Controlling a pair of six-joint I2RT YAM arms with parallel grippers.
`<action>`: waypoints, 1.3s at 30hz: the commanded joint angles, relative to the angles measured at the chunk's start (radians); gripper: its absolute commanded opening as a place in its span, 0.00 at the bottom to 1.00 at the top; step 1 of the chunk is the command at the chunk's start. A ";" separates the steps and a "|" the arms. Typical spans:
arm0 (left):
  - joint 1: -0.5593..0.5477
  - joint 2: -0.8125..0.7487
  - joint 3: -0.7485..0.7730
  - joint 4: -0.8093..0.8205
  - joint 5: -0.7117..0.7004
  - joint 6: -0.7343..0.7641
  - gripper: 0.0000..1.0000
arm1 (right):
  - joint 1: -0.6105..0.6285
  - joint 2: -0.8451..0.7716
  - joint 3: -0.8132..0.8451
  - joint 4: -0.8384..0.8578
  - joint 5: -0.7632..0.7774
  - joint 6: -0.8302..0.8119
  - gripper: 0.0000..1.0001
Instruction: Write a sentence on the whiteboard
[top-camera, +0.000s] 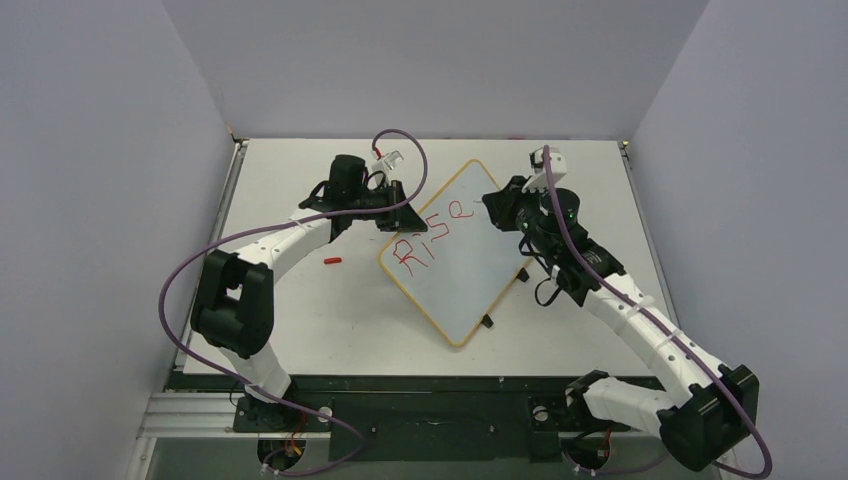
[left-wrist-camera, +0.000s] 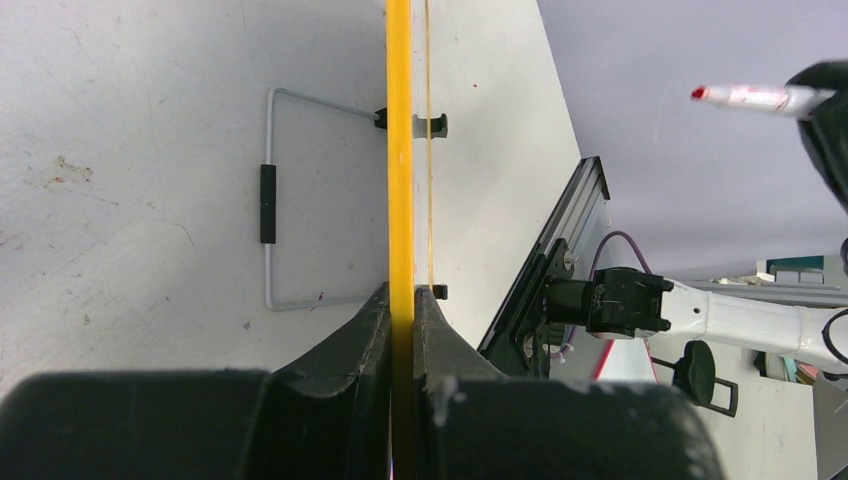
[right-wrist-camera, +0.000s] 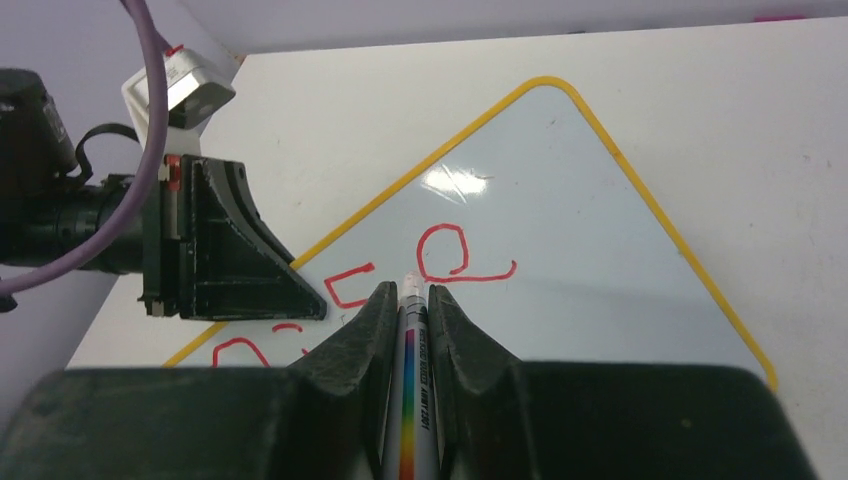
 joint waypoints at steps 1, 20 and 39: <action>-0.003 -0.063 0.017 0.035 0.025 0.041 0.00 | 0.035 -0.060 -0.064 0.014 0.005 -0.029 0.00; 0.008 -0.085 -0.008 0.024 0.007 0.052 0.00 | 0.099 -0.225 -0.236 -0.011 0.163 0.019 0.00; 0.007 -0.068 -0.011 0.013 -0.005 0.063 0.00 | 0.103 -0.093 -0.128 -0.028 0.234 -0.044 0.00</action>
